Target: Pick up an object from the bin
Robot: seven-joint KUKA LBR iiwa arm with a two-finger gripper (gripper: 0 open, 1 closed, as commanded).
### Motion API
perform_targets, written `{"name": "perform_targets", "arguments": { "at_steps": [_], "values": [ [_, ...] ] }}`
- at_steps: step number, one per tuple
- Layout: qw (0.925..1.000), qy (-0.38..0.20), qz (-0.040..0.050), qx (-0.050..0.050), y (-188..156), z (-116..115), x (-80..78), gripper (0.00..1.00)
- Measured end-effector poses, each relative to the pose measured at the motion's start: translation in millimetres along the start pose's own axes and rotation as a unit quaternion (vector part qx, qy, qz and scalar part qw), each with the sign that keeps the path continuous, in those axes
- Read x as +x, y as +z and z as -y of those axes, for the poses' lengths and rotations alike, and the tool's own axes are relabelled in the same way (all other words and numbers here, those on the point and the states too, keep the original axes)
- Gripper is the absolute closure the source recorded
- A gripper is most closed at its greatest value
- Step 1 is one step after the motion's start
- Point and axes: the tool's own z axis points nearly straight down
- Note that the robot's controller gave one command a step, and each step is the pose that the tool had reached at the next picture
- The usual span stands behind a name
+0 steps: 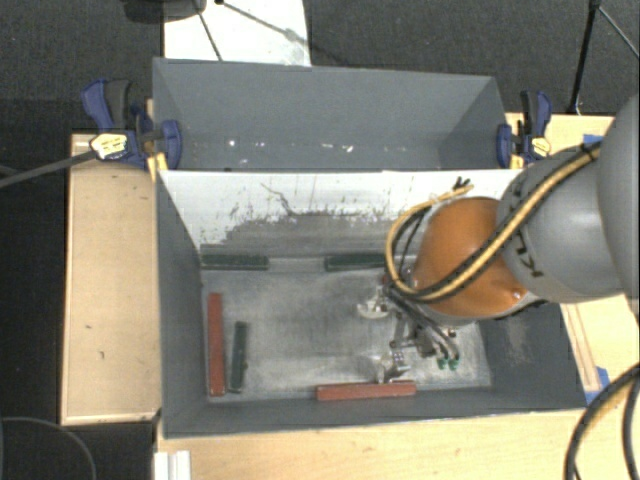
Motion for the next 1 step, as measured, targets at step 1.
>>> {"name": "perform_targets", "arguments": {
  "at_steps": [1],
  "values": [
    [0.9998, 0.013, -0.0163, -0.002, -0.1, -25.3, -2.0, 1.00]
  ]
}}
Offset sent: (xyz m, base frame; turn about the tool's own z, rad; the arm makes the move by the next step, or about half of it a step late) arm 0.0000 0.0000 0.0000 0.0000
